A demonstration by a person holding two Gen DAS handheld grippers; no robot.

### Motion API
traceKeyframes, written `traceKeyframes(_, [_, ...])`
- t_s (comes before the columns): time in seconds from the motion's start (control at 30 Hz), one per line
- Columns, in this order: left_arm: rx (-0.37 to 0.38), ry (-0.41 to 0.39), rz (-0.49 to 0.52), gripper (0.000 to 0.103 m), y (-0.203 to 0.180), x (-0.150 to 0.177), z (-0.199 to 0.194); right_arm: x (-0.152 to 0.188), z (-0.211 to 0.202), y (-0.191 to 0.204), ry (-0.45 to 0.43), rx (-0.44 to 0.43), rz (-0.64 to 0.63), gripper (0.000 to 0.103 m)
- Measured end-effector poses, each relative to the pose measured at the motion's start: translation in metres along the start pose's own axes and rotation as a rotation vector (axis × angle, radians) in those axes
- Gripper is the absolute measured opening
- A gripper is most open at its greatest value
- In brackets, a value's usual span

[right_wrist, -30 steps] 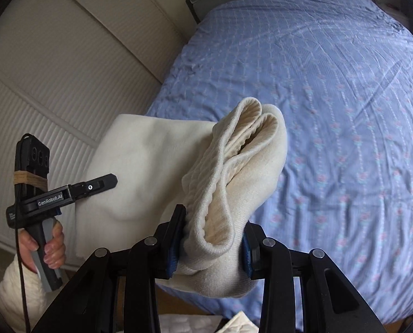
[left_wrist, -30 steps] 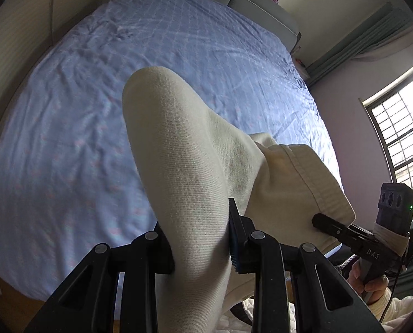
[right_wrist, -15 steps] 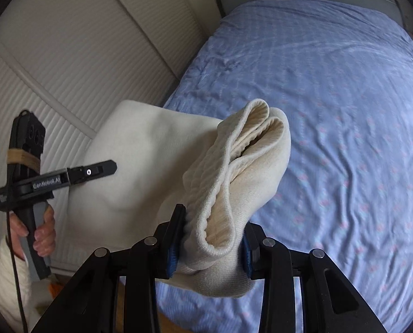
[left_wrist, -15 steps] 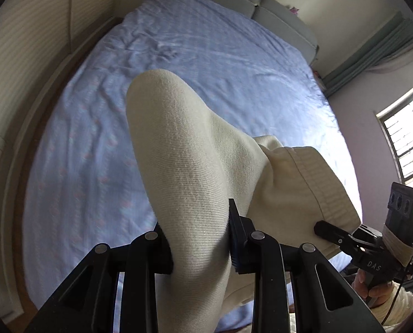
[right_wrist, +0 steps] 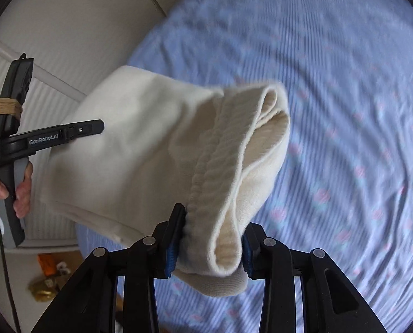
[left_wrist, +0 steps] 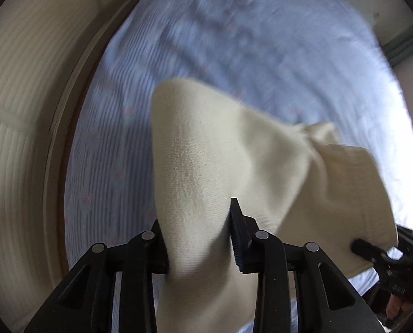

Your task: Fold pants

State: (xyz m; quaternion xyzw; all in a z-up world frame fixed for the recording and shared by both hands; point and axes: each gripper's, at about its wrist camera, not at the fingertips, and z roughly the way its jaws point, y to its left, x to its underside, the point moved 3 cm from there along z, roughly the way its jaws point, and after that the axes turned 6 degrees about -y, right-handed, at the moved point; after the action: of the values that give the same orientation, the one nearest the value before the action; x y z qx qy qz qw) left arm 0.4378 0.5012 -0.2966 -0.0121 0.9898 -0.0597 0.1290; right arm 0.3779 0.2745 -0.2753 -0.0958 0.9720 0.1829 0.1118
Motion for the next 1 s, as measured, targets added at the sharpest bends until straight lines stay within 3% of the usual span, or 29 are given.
traceKeyframes(0.13, [-0.142, 0.014, 0.021, 0.044, 0.010, 0.019, 0.008, 0.021, 0.022, -0.013, 0.099, 0.002, 0.087, 0.044])
traceKeyframes(0.2, [-0.239, -0.039, 0.043, 0.050, 0.019, 0.026, -0.004, 0.028, 0.025, -0.020, 0.123, 0.031, 0.089, 0.052])
traceKeyframes(0.33, [-0.273, -0.092, 0.053, 0.053, 0.019, 0.045, -0.038, 0.036, 0.010, -0.048, 0.106, 0.041, 0.166, 0.060])
traceKeyframes(0.5, [-0.318, -0.233, 0.186, 0.069, -0.039, 0.092, -0.093, 0.053, -0.041, -0.080, 0.020, 0.045, 0.172, 0.060])
traceKeyframes(0.57, [-0.313, -0.265, 0.195, 0.075, -0.066, 0.106, -0.109, 0.060, -0.074, -0.090, -0.042, 0.087, 0.130, 0.061])
traceKeyframes(0.7, [-0.242, -0.309, 0.165, 0.084, -0.124, 0.137, -0.137, 0.092, -0.147, -0.107, -0.181, 0.162, 0.052, 0.081])
traceKeyframes(1.0, [-0.111, -0.388, 0.282, 0.090, -0.291, 0.206, -0.192, 0.169, -0.287, -0.169, -0.358, 0.212, 0.082, 0.085])
